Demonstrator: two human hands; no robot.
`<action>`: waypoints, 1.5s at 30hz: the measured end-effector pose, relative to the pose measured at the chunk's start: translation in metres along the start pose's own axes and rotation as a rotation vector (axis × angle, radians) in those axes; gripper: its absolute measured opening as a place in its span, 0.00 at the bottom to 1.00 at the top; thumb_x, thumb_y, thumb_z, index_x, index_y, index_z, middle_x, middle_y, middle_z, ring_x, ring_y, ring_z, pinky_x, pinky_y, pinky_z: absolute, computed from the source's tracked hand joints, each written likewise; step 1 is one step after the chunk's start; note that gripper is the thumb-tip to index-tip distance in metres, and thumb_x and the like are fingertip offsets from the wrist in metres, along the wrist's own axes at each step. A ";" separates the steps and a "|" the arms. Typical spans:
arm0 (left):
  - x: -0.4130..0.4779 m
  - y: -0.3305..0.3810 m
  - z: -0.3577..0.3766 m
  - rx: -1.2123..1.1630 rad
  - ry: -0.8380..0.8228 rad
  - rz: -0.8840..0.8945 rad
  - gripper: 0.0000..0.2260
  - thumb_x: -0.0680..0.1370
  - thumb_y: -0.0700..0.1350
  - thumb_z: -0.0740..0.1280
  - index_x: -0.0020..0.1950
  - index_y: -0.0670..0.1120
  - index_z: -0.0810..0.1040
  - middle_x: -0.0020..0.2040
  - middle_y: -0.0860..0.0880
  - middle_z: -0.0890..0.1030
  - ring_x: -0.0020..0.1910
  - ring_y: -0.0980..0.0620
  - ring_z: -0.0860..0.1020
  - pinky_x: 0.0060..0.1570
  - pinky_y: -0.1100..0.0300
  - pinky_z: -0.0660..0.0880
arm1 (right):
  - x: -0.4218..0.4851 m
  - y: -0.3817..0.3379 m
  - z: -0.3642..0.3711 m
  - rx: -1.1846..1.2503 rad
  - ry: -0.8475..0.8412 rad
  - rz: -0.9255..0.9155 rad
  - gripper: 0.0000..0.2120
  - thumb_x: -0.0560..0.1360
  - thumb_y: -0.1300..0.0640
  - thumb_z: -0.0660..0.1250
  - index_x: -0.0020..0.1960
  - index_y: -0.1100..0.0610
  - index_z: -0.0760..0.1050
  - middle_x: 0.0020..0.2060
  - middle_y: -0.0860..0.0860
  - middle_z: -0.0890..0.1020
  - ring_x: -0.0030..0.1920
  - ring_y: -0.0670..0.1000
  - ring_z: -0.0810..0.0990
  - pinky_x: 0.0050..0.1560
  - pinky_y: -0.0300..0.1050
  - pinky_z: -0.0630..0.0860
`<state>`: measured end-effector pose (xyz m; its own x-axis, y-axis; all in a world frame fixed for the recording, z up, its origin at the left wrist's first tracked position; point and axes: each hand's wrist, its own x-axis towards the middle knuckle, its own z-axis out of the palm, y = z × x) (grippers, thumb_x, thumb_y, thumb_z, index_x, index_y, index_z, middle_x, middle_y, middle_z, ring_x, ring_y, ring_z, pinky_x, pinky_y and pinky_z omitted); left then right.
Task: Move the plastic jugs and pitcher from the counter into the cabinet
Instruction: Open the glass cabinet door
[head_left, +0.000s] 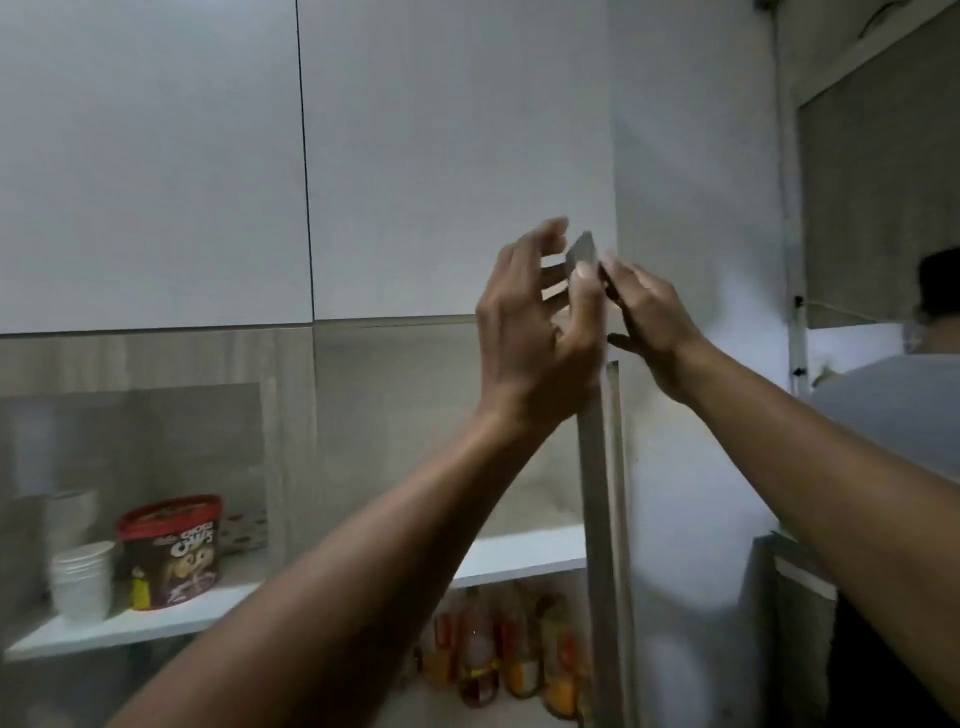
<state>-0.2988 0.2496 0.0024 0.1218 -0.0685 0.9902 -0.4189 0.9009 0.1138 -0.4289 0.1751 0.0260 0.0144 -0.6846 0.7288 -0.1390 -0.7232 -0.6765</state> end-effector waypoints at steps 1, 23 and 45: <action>-0.011 0.012 0.015 -0.080 -0.066 -0.036 0.17 0.81 0.44 0.61 0.67 0.39 0.76 0.60 0.42 0.81 0.55 0.51 0.82 0.47 0.73 0.77 | -0.011 -0.006 -0.022 0.079 -0.017 0.034 0.25 0.78 0.34 0.58 0.62 0.49 0.79 0.58 0.49 0.83 0.61 0.53 0.81 0.63 0.59 0.76; -0.143 -0.083 0.348 0.239 -0.980 0.246 0.35 0.80 0.59 0.58 0.82 0.60 0.41 0.83 0.51 0.38 0.82 0.43 0.40 0.79 0.38 0.46 | -0.101 0.152 -0.313 -1.932 0.363 -0.059 0.36 0.80 0.46 0.51 0.81 0.63 0.46 0.82 0.60 0.44 0.82 0.59 0.43 0.79 0.64 0.44; -0.156 -0.115 0.158 0.520 -1.129 0.053 0.34 0.81 0.58 0.58 0.82 0.56 0.46 0.84 0.47 0.47 0.82 0.40 0.48 0.77 0.39 0.56 | -0.112 0.144 -0.176 -1.629 0.072 -0.078 0.34 0.74 0.46 0.60 0.77 0.59 0.63 0.79 0.61 0.62 0.80 0.62 0.56 0.78 0.67 0.49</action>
<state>-0.4123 0.0888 -0.1523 -0.6399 -0.5993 0.4809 -0.7374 0.6551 -0.1647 -0.6244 0.1632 -0.1344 0.0339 -0.6141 0.7885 -0.9802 0.1336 0.1462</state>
